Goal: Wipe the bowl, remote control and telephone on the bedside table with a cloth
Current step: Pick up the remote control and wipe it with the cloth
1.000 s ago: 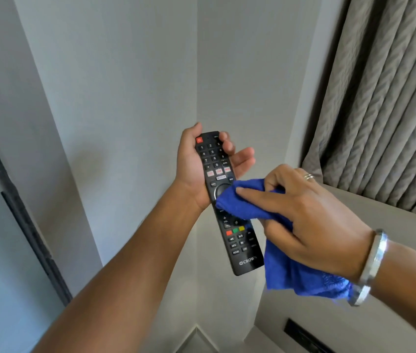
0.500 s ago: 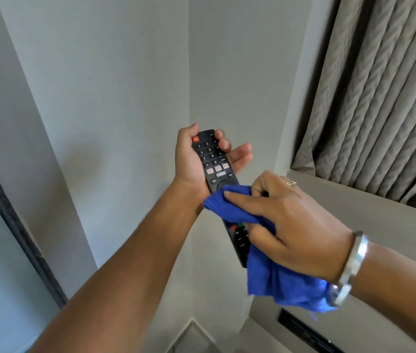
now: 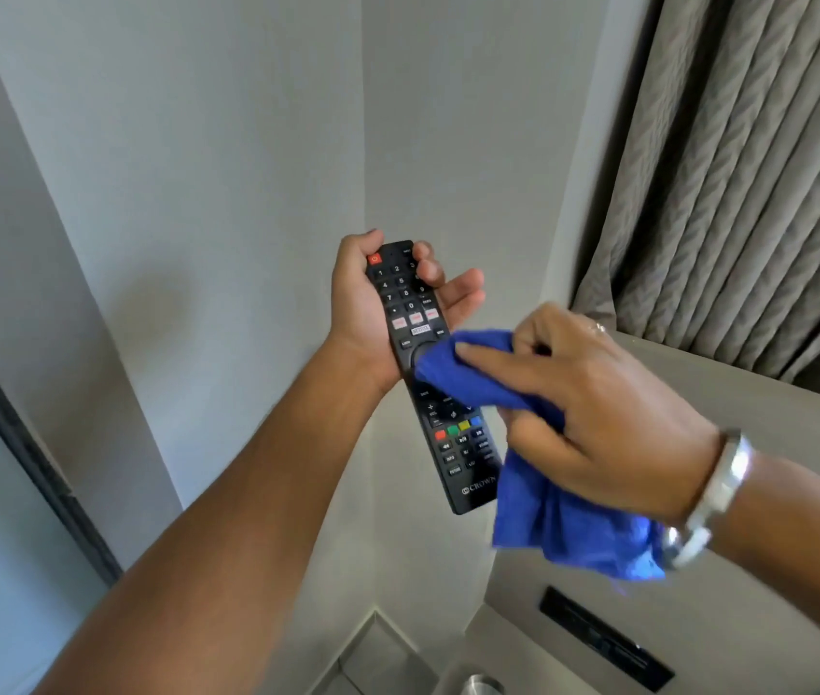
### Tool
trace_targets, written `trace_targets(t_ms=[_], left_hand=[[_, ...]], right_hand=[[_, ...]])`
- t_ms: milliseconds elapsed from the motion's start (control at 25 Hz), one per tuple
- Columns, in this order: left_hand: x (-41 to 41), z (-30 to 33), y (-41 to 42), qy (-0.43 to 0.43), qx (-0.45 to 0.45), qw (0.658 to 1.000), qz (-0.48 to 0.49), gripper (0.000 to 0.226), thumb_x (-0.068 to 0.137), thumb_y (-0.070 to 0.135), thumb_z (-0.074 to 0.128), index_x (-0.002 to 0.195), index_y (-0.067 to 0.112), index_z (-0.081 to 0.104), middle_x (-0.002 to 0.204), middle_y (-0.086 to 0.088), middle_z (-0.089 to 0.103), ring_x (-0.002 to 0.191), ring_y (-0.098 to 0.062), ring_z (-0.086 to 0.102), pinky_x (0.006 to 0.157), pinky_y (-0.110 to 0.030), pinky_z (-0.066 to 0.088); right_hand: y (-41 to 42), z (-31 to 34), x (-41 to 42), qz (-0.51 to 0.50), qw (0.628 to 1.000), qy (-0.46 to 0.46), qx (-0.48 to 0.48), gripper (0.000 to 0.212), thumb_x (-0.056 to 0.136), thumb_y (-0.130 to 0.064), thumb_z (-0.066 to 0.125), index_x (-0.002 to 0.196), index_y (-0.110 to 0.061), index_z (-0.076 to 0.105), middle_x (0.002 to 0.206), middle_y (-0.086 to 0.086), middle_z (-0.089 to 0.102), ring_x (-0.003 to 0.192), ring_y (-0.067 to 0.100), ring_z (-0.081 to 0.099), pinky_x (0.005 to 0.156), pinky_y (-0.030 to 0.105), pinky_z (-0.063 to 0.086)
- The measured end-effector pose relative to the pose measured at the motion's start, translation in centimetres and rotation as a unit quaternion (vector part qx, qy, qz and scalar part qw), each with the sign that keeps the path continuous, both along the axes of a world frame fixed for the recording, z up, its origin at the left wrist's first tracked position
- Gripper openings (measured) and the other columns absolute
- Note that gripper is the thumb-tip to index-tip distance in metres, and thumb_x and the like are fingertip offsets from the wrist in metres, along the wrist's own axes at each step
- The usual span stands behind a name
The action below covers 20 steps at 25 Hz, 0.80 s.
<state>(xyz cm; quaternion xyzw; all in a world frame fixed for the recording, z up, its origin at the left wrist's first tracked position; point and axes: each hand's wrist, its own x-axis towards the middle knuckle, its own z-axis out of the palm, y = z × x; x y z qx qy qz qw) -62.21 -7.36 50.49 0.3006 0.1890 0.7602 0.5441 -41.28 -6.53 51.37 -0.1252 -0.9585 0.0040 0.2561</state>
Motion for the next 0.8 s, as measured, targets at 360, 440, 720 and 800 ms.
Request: trace_targets(t_ms=[360, 440, 720, 800], left_hand=[[-1.6, -1.3, 0.3, -0.045, -0.02, 0.999, 0.018, 0.042, 0.092, 0.047, 0.037, 0.074, 0.013, 0.055, 0.052, 0.003, 0.053, 0.073, -0.03, 0.073, 0.072, -0.04, 0.062], [-1.0, -1.8, 0.5, -0.049, -0.025, 0.998, 0.012, 0.042, 0.092, 0.046, 0.038, 0.074, 0.012, 0.056, 0.053, 0.003, 0.054, 0.073, -0.03, 0.073, 0.071, -0.041, 0.062], [0.1, -1.5, 0.8, -0.047, -0.024, 0.999, -0.012, 0.043, 0.092, 0.047, 0.04, 0.075, 0.011, 0.058, 0.053, 0.003, 0.054, 0.073, -0.031, 0.072, 0.07, -0.04, 0.062], [0.1, -1.6, 0.7, -0.051, -0.021, 0.998, -0.004, 0.043, 0.091, 0.047, 0.038, 0.073, 0.013, 0.057, 0.052, 0.004, 0.052, 0.069, -0.03, 0.072, 0.068, -0.039, 0.061]], right_hand=[[1.0, -3.8, 2.9, 0.102, 0.982, -0.156, 0.016, 0.052, 0.077, -0.017, 0.052, 0.128, -0.021, 0.059, 0.093, 0.008, 0.048, 0.077, 0.018, 0.043, 0.067, 0.037, 0.05], [1.6, -3.2, 2.5, 0.081, 0.988, -0.126, 0.023, 0.052, 0.076, -0.02, 0.049, 0.127, -0.02, 0.06, 0.093, 0.008, 0.049, 0.076, 0.02, 0.045, 0.066, 0.039, 0.051], [0.5, -4.8, 1.6, 0.089, 0.993, -0.078, -0.009, 0.054, 0.078, -0.022, 0.046, 0.131, -0.022, 0.056, 0.091, 0.003, 0.042, 0.073, 0.021, 0.041, 0.066, 0.039, 0.048], [1.3, -4.9, 2.7, 0.071, 0.994, -0.084, -0.012, 0.054, 0.077, -0.021, 0.046, 0.131, -0.022, 0.056, 0.09, 0.003, 0.043, 0.073, 0.02, 0.043, 0.067, 0.039, 0.048]])
